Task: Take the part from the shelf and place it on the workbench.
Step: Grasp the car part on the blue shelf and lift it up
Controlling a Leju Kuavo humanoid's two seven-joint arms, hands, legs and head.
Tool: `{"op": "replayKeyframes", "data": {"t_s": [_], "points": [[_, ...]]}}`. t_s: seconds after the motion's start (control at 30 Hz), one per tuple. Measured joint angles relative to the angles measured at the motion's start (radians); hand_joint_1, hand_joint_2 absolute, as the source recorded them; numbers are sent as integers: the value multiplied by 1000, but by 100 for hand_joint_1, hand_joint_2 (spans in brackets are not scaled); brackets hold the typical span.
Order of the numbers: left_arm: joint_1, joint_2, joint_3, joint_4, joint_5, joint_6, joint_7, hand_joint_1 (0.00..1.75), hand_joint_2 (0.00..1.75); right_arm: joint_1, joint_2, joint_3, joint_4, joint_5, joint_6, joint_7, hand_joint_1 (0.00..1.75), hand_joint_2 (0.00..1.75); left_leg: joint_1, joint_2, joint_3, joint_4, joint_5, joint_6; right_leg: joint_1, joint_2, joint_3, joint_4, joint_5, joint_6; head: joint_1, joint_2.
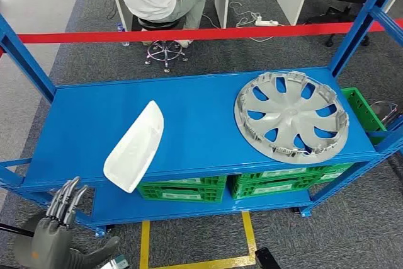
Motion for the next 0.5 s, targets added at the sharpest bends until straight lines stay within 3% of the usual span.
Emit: {"op": "replayKeyframes", "data": {"t_s": [0.3, 0.5], "points": [[81, 100, 64, -35, -34, -54, 168, 0, 175, 1, -7, 15, 2, -29, 0, 1, 0, 0, 0, 0, -1, 0, 0, 0, 0, 0, -1, 1, 0, 0, 0, 0], [130, 127, 147, -47, -25, -139, 185, 0, 175, 2, -10, 27, 3, -45, 2, 6, 0, 0, 0, 0, -1, 0, 0, 0, 0, 0, -1, 1, 0, 0, 0, 0]]}}
